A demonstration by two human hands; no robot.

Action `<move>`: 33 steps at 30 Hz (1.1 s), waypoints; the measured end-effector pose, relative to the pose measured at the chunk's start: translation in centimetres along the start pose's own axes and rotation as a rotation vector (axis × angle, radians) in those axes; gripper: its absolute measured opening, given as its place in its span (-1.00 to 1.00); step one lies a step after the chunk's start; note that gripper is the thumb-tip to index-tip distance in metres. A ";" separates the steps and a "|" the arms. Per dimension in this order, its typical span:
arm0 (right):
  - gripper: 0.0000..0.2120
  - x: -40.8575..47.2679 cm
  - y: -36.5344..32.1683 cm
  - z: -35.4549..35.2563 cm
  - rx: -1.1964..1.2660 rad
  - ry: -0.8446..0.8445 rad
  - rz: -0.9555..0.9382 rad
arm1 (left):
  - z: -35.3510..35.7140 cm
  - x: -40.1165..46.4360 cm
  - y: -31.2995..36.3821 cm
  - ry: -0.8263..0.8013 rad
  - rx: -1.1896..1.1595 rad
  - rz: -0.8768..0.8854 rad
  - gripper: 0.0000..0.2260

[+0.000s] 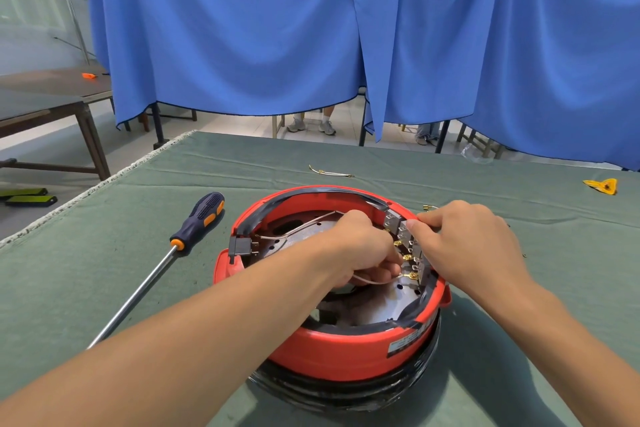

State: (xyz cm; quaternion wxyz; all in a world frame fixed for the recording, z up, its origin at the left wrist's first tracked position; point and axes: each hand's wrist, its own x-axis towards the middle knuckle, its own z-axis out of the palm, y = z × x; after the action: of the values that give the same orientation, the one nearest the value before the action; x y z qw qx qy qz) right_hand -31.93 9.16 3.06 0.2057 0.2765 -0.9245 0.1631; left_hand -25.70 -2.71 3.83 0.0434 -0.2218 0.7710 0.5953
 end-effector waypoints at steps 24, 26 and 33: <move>-0.43 0.9 1.1 -0.5 0.005 -0.323 0.037 | -0.4 0.4 -0.3 -0.019 0.122 0.011 -0.79; -0.45 1.0 1.2 -0.4 0.036 -0.361 0.024 | -0.4 0.4 -0.2 -0.013 0.108 0.016 -0.80; -0.47 1.1 1.0 -0.5 0.004 -0.375 -0.024 | -0.1 0.7 -0.3 0.049 0.134 0.066 -0.80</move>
State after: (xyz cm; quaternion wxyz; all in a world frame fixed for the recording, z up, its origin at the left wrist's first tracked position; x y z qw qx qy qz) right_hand -33.19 9.74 3.81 0.0311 0.3134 -0.9429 0.1083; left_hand -26.19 -3.02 3.37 0.0195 -0.2075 0.8169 0.5378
